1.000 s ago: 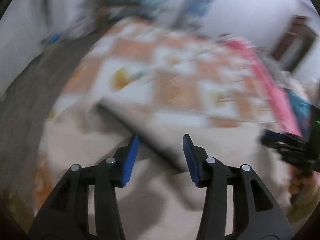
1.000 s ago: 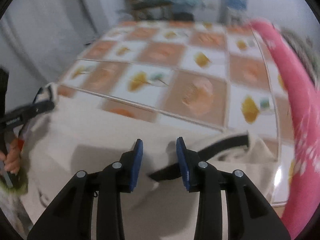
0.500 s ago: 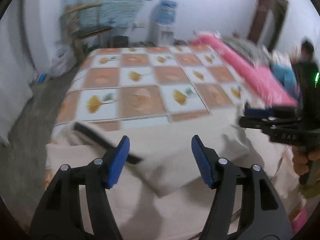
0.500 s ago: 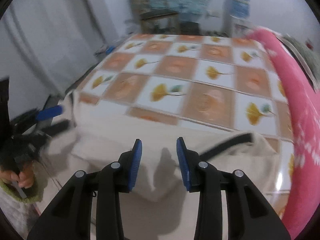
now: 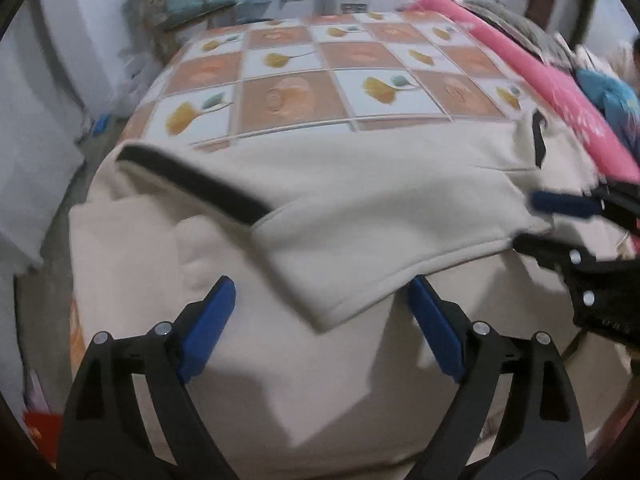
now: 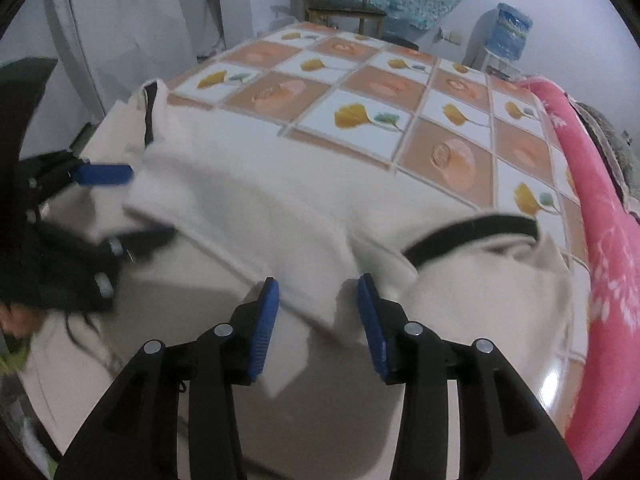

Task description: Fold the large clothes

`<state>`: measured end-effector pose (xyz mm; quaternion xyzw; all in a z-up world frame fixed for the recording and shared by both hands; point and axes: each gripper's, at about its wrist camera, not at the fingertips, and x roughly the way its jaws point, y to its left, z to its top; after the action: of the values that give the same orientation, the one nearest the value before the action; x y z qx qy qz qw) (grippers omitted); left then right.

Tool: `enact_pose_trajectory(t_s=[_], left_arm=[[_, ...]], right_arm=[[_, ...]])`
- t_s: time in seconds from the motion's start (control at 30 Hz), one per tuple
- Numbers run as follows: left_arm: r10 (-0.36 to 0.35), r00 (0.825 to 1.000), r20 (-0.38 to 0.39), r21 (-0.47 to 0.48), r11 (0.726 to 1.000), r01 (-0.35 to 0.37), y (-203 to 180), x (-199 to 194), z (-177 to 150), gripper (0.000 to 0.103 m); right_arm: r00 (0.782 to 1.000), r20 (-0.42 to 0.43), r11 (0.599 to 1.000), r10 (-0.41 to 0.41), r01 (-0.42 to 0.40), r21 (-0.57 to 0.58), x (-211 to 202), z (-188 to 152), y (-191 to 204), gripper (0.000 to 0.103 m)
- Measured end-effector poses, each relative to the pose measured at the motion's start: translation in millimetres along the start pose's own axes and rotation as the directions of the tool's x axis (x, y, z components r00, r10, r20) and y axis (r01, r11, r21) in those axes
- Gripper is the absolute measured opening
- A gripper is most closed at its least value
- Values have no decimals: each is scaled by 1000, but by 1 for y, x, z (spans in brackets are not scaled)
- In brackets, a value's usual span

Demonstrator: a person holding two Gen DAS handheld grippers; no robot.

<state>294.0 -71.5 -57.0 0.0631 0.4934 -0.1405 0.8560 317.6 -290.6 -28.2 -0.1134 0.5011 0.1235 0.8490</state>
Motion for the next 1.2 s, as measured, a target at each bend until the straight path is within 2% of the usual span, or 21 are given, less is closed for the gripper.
enact_pose_trajectory(t_s=[0.1,0.2,0.27,0.4,0.53,0.67,0.7,0.73,0.77,0.8,0.97,1.2], left_arm=[[-15,1000,25,-25,1000,16,7,-24,-6,85],[-31,996,78,-55,998,35,18,-60,-18,85],[-50,992,112,-79,995,59,25,-86,-35,87],[-77,990,116,-118,989,90,25,-107,-73,90],[-75,993,88,-120,989,85,11,-99,-113,90],[-41,999,29,-107,993,44,0,-73,-139,92],[7,997,77,-62,998,-2,-7,-74,-144,93],[40,996,75,-36,999,-38,-12,-71,-146,95],[58,995,81,-24,998,-56,-15,-70,-148,95],[62,994,90,-35,998,-59,-15,-70,-149,95],[62,995,83,-42,997,-58,-13,-68,-148,96],[81,993,90,-60,995,-75,-16,-71,-149,96]], right_arm=[[995,-46,996,-88,88,5,-14,-8,2,40],[1000,9,998,-28,27,49,-52,-21,4,45],[999,47,997,-9,5,78,-74,-31,7,59],[996,84,987,42,-54,148,-97,-59,22,76],[997,63,966,49,-64,251,-89,-96,43,81],[1000,-9,938,2,1,346,-62,-120,53,86],[999,-4,940,-33,33,340,-59,-123,57,88],[998,4,945,-68,63,322,-60,-124,61,96],[993,-10,947,-114,112,301,-59,-124,66,96],[992,-14,949,-125,123,289,-57,-124,68,96],[995,10,943,-101,92,320,-57,-130,62,97],[993,6,940,-114,106,323,-56,-130,63,97]])
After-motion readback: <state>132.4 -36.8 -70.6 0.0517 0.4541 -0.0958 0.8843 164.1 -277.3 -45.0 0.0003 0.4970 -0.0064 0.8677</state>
